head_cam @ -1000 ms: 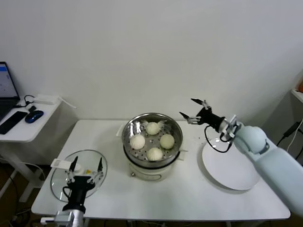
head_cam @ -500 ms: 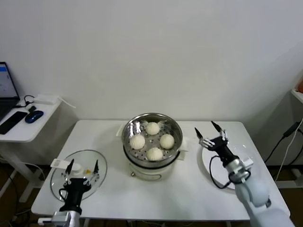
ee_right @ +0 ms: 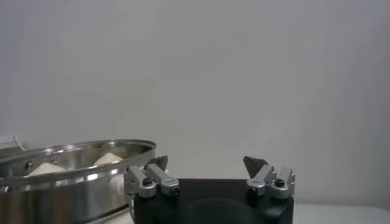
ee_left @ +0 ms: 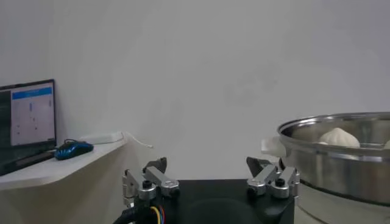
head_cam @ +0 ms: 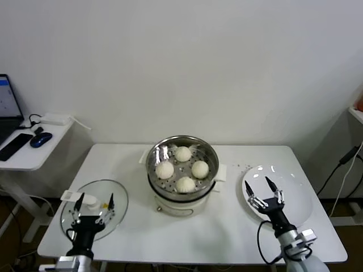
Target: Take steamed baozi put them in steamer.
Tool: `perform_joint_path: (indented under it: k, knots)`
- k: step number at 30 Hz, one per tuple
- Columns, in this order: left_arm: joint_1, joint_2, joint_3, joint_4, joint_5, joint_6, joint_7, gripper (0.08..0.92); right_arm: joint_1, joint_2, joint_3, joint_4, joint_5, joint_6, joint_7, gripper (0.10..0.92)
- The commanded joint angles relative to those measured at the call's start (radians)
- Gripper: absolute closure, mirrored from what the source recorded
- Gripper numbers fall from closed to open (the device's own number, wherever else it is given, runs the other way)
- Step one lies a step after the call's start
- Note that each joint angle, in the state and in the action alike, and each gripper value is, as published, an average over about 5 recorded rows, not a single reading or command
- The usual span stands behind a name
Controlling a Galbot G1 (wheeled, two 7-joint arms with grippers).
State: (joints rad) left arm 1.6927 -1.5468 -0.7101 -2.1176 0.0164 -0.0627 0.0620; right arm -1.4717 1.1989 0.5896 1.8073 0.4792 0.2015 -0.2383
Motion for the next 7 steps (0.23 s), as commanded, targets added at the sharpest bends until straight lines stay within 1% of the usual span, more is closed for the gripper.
perform_joint_path:
  k: [1, 7]
  knots:
    - [0.01, -0.005, 0.001, -0.006, 0.005, -0.007, 0.001, 0.177, -0.091, 0.049, 0.042, 0.007, 0.022, 0.021, -0.027, 0.203]
    - [0.012, -0.005, 0.001, -0.01, 0.015, -0.003, -0.006, 0.177, -0.085, 0.051, 0.035, 0.007, 0.022, 0.021, -0.033, 0.203]
